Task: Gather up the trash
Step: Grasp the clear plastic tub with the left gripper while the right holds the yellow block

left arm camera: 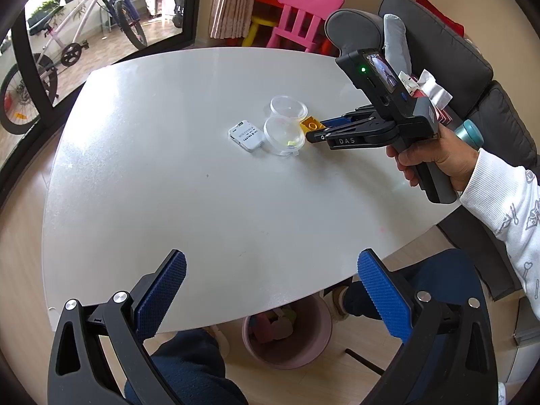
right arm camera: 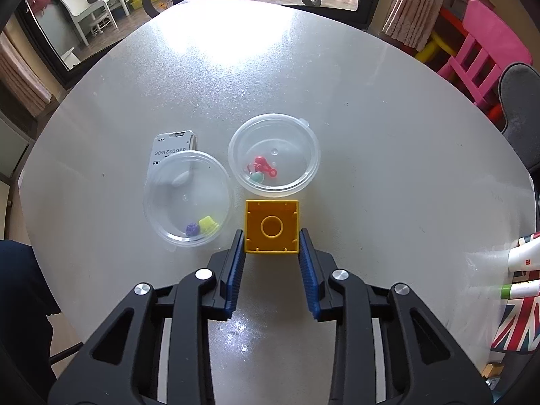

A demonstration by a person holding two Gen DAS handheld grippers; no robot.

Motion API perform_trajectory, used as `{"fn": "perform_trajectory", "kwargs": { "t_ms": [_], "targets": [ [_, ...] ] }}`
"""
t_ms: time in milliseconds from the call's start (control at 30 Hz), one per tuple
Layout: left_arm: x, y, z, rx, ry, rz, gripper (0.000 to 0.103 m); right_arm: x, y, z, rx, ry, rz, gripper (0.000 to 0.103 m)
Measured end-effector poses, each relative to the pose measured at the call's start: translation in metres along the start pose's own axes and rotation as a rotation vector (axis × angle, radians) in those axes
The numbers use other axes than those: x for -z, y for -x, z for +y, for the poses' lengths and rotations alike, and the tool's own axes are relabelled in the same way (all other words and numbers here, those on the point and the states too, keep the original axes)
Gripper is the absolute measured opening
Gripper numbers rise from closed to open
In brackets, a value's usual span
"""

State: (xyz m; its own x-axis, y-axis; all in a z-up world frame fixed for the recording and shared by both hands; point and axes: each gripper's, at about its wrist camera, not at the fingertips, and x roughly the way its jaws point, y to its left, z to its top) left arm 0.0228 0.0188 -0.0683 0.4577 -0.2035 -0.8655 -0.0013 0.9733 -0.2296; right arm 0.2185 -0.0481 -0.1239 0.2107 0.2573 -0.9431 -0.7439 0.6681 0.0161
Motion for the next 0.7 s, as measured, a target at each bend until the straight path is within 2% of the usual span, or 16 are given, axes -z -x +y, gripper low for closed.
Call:
{"fn": "perform_trajectory", "kwargs": {
  "t_ms": [200,433,700],
  "targets": [
    [0.0,-0.001,0.003,-0.002,0.008,0.0,0.098,0.004,0.013,0.002,0.006,-0.017,-0.027,0.031],
    [-0.011,-0.006,0.0,0.001,-0.013,-0.014,0.098,0.033,0.047,0.014,0.018,-0.068,-0.039,0.031],
    [-0.039,-0.018,-0.01,0.014,-0.066,-0.031,0.098,0.069,0.077,0.02,0.021,-0.161,-0.039,0.031]
  ]
}}
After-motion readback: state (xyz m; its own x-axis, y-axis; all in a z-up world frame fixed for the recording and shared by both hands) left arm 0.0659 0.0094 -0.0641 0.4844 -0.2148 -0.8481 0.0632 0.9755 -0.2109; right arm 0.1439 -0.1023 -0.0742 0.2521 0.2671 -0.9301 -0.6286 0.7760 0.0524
